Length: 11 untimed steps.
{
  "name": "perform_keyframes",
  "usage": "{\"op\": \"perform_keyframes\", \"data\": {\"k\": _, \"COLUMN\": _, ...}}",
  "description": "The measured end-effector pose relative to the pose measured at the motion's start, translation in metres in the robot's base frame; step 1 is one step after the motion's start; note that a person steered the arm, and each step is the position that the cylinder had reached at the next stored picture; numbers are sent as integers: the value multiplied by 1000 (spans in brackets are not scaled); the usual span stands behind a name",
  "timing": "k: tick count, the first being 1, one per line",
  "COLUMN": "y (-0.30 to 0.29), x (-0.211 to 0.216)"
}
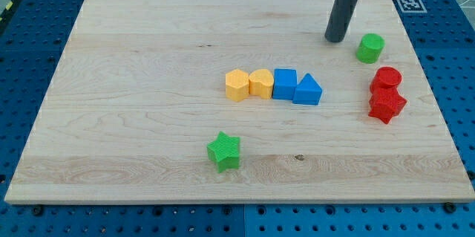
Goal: Move the green circle towards the blue triangle
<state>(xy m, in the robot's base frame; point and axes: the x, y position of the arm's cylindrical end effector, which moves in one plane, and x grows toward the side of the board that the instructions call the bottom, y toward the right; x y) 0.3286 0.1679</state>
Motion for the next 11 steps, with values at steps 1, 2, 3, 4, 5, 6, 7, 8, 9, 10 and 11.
{"op": "perform_keyframes", "data": {"k": 1, "y": 43, "x": -7}}
{"op": "perform_keyframes", "data": {"k": 2, "y": 102, "x": 18}}
{"op": "perform_keyframes", "data": {"k": 3, "y": 109, "x": 40}}
{"op": "perform_keyframes", "data": {"k": 4, "y": 81, "x": 40}}
{"op": "perform_keyframes", "data": {"k": 5, "y": 42, "x": 38}}
{"op": "perform_keyframes", "data": {"k": 6, "y": 25, "x": 20}}
{"op": "perform_keyframes", "data": {"k": 7, "y": 4, "x": 12}}
{"op": "perform_keyframes", "data": {"k": 8, "y": 1, "x": 33}}
{"op": "perform_keyframes", "data": {"k": 9, "y": 1, "x": 56}}
{"op": "perform_keyframes", "data": {"k": 10, "y": 2, "x": 66}}
{"op": "perform_keyframes", "data": {"k": 11, "y": 27, "x": 60}}
